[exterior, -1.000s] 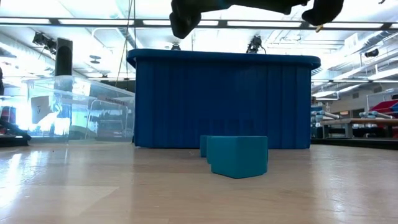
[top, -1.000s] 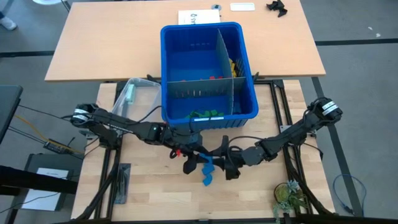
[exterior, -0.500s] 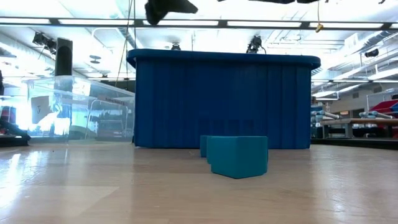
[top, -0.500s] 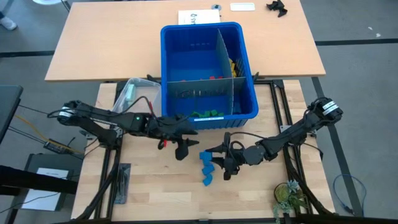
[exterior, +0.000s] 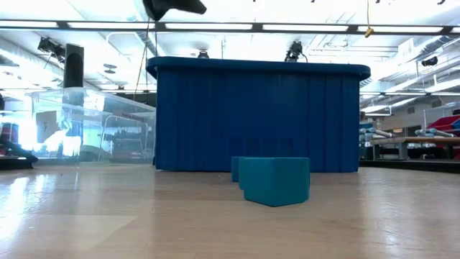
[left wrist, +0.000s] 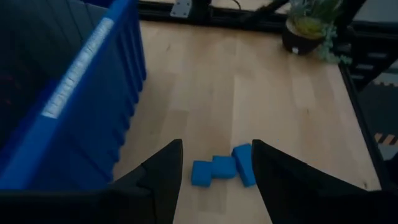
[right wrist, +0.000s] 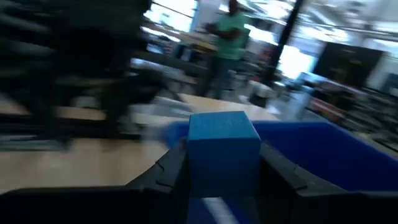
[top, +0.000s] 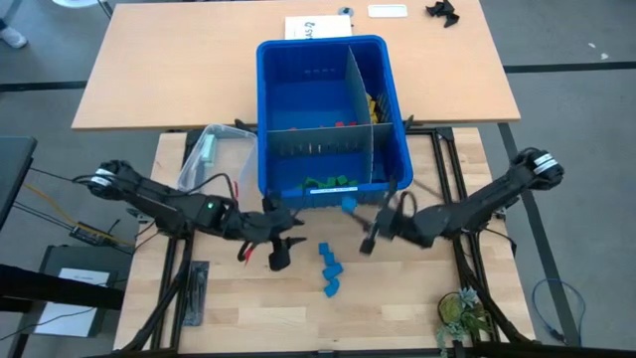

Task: Sort blocks
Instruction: Put the blue block into the blue bin

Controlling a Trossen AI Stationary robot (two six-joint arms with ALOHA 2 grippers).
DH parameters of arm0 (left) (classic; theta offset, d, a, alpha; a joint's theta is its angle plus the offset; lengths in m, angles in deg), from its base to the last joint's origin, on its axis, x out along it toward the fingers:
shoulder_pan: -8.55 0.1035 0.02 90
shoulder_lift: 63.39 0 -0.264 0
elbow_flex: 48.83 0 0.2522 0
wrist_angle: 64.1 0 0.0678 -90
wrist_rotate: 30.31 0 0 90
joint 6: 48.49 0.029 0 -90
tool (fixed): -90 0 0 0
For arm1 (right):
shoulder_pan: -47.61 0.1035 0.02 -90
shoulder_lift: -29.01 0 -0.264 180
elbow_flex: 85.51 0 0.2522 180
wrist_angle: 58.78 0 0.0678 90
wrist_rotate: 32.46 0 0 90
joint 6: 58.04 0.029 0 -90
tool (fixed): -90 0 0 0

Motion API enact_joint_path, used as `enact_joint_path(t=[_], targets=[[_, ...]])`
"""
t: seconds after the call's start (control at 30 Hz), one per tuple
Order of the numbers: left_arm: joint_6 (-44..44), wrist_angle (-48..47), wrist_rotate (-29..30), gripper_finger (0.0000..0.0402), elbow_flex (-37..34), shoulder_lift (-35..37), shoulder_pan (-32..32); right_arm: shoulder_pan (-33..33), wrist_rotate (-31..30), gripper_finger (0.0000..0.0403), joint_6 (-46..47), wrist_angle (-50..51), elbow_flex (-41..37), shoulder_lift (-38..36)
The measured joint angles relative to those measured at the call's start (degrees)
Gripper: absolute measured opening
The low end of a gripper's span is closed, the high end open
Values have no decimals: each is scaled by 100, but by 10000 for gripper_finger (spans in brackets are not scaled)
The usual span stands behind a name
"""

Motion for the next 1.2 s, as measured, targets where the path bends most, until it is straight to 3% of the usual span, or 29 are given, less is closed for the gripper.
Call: enact_joint_path(t=[0.13,0.33,0.43,0.63,0.73,1.0,1.2], targets=[[-30,635,4,199,-399,0,-83,-440,-376,127,69,950,2,-774],[-150,1483,-23,199,-931,-5,-78,-1518,-336,127,914,2910,4,-1747],[-193,1590,-26,199,-1066,-5,-76,-2116,95,127,1835,4118,4,-2086],[-180,1636,-31,199,-1100,-5,-70,-3044,1584,127,3276,5747,4,-2140],[-167,1663,-37,199,-1100,-45,-56,-3214,2028,144,3351,5906,2,-2004],[-168,1708,-303,199,-1100,-512,-8,-3017,2282,294,3260,5584,2,-2159],[-83,1705,-598,199,-841,-1190,168,-2489,2823,329,3586,5200,2,-2360]])
